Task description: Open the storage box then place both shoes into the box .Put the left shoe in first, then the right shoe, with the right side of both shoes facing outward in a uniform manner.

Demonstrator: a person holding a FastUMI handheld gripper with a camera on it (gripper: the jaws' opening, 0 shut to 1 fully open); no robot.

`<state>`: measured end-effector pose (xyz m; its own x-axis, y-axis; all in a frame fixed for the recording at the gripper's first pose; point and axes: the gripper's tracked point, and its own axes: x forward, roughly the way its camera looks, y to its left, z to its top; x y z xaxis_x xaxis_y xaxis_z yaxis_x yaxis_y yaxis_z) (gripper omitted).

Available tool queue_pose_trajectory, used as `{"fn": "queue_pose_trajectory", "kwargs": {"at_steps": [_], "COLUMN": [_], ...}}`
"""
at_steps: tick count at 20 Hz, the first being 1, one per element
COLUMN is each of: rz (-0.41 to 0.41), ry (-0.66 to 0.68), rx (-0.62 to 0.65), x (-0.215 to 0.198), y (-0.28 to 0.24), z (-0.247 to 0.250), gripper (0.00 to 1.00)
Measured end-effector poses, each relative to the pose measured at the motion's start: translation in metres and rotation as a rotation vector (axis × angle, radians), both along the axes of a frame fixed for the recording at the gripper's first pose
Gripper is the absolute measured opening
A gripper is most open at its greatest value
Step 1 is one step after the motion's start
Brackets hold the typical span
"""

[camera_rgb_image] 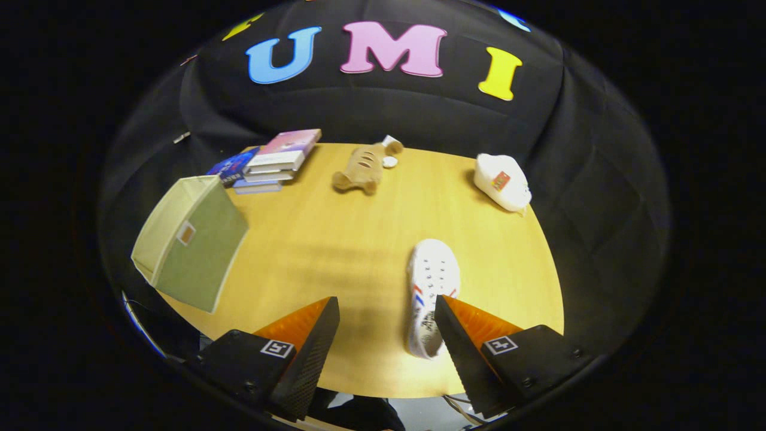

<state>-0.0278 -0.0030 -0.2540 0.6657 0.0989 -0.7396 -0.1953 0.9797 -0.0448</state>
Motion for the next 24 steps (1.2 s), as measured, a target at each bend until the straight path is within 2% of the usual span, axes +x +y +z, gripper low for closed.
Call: {"fn": "queue_pose_trajectory", "kwargs": {"at_steps": [3, 7, 13, 14, 16, 17, 19, 20, 22, 24], "rz": [-0.040, -0.040, 0.013, 0.012, -0.009, -0.014, -0.033, -0.043, -0.046, -0.062], "ry": [0.048, 0.134, 0.244, 0.254, 0.290, 0.308, 0.342, 0.352, 0.356, 0.346], "rx": [-0.037, -0.095, -0.033, -0.019, 0.063, 0.105, 0.191, 0.209, 0.215, 0.208], "x": [0.005, 0.014, 0.031, 0.036, 0.037, 0.036, 0.033, 0.033, 0.035, 0.037], "y": [-0.047, -0.092, -0.088, -0.087, -0.078, -0.074, -0.063, -0.064, -0.066, -0.068], "z": [-0.028, -0.073, -0.129, -0.134, -0.138, -0.139, -0.140, -0.141, -0.140, -0.139], "gripper": [0.99, 0.99, 0.99, 0.97, 0.82, 0.78, 0.61, 0.42, 0.37, 0.24]}}
